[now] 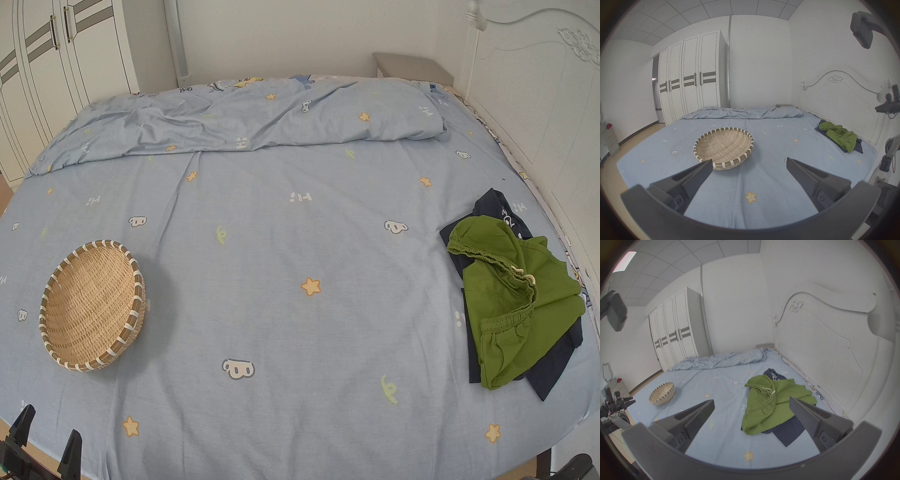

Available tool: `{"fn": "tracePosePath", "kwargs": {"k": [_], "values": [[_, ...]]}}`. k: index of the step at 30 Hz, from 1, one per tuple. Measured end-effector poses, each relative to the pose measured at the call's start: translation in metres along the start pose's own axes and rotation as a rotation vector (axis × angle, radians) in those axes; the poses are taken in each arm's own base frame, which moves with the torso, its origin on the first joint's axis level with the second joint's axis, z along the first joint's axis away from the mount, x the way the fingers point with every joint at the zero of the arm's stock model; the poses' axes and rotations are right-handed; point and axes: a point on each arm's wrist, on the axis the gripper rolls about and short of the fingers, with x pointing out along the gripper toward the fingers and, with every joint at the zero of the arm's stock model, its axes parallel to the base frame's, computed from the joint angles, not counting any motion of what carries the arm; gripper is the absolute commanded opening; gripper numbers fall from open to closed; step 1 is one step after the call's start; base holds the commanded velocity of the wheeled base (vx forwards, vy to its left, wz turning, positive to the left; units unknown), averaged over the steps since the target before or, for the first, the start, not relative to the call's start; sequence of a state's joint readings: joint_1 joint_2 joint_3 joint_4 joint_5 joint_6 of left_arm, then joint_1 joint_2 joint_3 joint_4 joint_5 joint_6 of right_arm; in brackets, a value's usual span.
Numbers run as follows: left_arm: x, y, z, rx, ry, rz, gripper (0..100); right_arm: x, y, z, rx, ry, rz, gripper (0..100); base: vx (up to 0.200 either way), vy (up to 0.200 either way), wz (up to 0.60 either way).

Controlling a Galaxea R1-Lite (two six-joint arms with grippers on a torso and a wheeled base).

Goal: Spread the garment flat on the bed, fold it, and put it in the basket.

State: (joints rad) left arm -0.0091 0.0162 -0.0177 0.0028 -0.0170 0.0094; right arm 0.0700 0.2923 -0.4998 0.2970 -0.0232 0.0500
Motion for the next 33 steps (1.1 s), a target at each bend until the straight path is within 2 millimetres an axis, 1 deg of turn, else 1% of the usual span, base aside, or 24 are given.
{"fn": "tracePosePath", "kwargs": {"k": [3, 5, 8, 12, 18, 24, 28, 33], "values": [[0.000, 0.000, 0.000, 0.000, 0.000, 0.000, 100, 0.011, 0.001, 0.011, -0.007, 0.049, -0.005, 100, 0.000, 0.000, 0.00], [0.000, 0.000, 0.000, 0.000, 0.000, 0.000, 100, 0.027, 0.001, 0.023, -0.018, 0.101, -0.018, 100, 0.000, 0.000, 0.00], [0.000, 0.000, 0.000, 0.000, 0.000, 0.001, 100, 0.055, 0.002, 0.035, -0.034, 0.174, -0.047, 100, 0.000, 0.000, 0.00], [0.000, 0.000, 0.000, 0.000, 0.000, 0.000, 100, 0.097, 0.003, 0.044, -0.057, 0.277, -0.095, 100, 0.000, 0.000, 0.00], [0.000, 0.000, 0.000, 0.000, 0.000, 0.000, 100, 0.160, 0.003, 0.040, -0.095, 0.441, -0.146, 100, 0.000, 0.000, 0.00], [0.000, 0.000, 0.000, 0.000, 0.000, 0.000, 100, 0.219, 0.002, 0.034, -0.133, 0.538, -0.195, 100, 0.000, 0.000, 0.00], [0.000, 0.000, 0.000, 0.000, 0.000, 0.000, 100, 0.253, -0.001, 0.035, -0.153, 0.557, -0.222, 100, 0.000, 0.000, 0.00], [0.000, 0.000, 0.000, 0.000, 0.000, 0.000, 100, 0.286, -0.004, 0.032, -0.166, 0.584, -0.253, 100, 0.000, 0.000, 0.00]]}}
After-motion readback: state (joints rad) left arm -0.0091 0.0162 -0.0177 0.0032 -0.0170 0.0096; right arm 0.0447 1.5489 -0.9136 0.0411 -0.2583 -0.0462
